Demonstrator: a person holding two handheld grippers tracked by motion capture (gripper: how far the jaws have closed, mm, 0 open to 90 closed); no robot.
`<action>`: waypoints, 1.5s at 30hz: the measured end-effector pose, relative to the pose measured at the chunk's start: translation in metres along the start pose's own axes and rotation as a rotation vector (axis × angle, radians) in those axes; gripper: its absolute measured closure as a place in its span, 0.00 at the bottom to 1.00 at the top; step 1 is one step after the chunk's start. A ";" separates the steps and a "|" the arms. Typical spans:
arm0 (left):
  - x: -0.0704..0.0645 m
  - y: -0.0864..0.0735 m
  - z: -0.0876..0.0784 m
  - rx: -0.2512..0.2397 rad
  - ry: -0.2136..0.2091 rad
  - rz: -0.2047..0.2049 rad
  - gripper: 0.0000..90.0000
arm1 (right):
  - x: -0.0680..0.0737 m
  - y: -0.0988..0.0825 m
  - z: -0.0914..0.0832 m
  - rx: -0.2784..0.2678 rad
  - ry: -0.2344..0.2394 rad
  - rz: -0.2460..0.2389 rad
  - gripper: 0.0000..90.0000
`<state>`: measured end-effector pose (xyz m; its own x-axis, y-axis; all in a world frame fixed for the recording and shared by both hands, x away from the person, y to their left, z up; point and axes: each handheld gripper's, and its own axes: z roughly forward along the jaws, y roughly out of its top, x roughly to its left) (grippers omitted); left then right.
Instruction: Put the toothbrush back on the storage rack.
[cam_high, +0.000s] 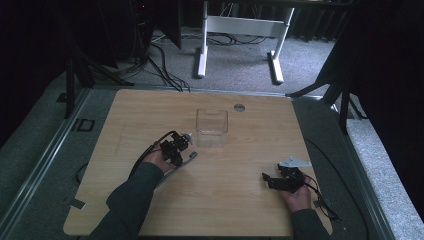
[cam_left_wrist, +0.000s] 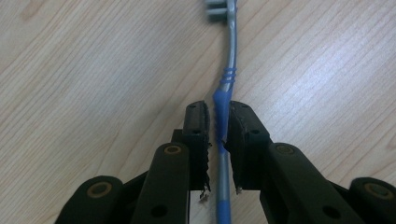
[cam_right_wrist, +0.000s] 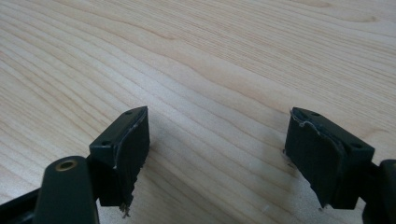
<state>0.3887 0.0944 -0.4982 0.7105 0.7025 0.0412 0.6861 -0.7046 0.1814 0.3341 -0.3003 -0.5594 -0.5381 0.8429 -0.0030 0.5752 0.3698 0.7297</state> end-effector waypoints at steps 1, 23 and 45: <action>0.000 0.001 0.000 0.006 0.000 0.004 0.87 | 0.000 0.000 0.000 0.000 0.000 0.000 0.24; -0.003 0.007 0.014 0.056 0.008 0.022 0.90 | 0.000 0.000 0.000 0.000 0.000 -0.001 0.24; -0.001 0.005 0.019 0.058 0.000 0.035 0.90 | 0.000 0.000 0.000 0.000 0.001 -0.002 0.24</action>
<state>0.3949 0.0883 -0.5160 0.7342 0.6774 0.0465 0.6687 -0.7333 0.1230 0.3341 -0.3004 -0.5594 -0.5394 0.8420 -0.0037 0.5745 0.3713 0.7294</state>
